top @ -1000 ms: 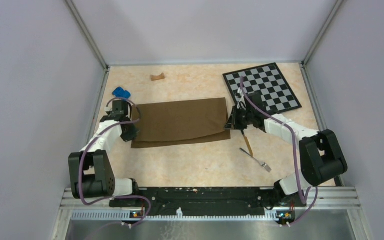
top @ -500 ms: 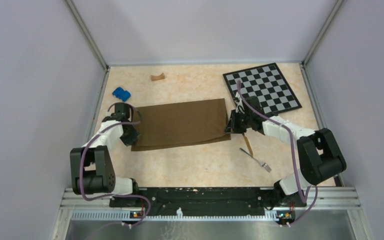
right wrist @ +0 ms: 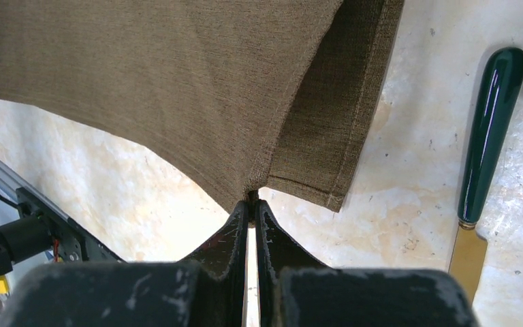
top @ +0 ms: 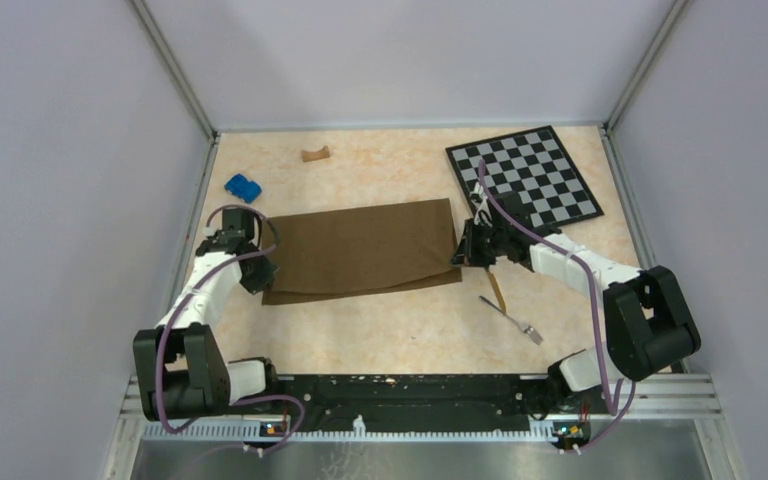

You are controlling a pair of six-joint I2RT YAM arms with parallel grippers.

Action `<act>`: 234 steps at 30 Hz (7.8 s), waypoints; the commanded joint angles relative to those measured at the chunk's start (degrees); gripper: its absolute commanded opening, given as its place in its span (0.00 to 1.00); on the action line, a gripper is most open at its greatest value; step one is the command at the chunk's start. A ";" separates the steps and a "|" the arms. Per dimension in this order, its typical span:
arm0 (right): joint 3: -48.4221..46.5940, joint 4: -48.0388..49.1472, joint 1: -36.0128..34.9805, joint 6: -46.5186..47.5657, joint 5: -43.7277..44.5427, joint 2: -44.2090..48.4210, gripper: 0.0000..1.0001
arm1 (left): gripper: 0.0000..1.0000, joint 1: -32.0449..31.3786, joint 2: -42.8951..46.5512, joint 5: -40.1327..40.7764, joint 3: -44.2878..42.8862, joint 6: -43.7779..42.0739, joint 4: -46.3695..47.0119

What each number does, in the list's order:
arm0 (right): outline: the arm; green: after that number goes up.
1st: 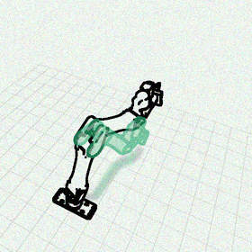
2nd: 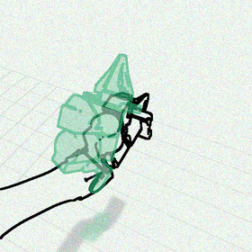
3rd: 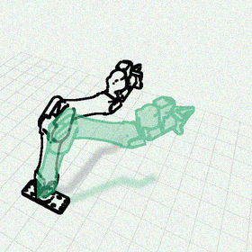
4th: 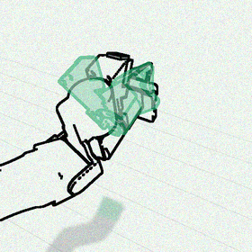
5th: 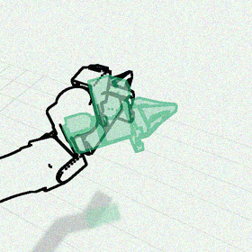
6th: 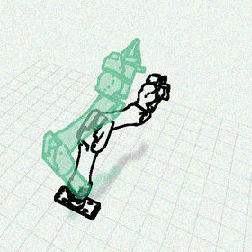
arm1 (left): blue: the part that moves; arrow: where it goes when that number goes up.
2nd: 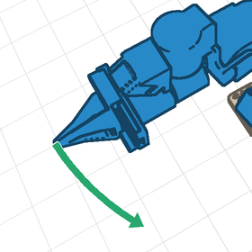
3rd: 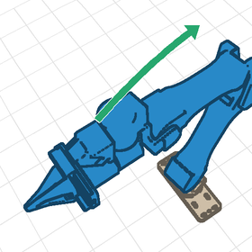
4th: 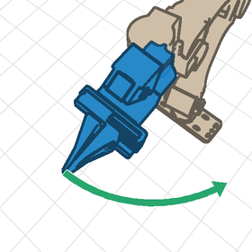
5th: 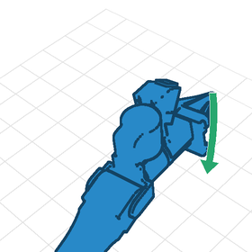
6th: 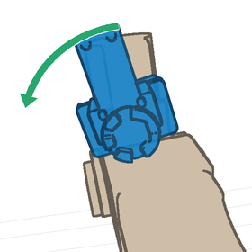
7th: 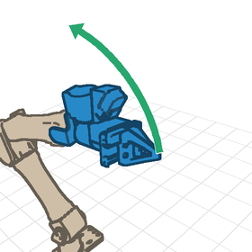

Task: Fold the napkin into a case and place the utensils inside
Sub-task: Fold and flatten the napkin at the center of the board, then smooth out the crumpled napkin at the center of the board, then pick up the rectangle-folded napkin from the center of the board.

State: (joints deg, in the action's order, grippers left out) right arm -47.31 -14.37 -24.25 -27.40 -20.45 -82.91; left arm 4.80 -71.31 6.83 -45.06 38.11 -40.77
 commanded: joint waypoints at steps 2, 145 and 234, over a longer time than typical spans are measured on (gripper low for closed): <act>-0.24 0.51 -0.50 0.85 1.06 1.78 0.00 | 0.00 0.25 0.98 -0.87 1.94 4.69 -2.59; -40.47 36.02 -7.06 -22.74 -14.47 -46.49 0.78 | 0.99 -2.65 -32.37 -39.05 -19.45 -2.77 37.81; -53.86 -37.54 -4.24 13.06 22.80 -48.67 0.42 | 0.99 -4.02 -4.26 -27.81 -18.93 -24.65 22.84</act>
State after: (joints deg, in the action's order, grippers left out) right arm -104.03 -55.51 -27.22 -12.86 1.91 -128.31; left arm 0.86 -77.84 -21.15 -64.36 14.79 -19.77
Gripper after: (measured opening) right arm 0.470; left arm 0.987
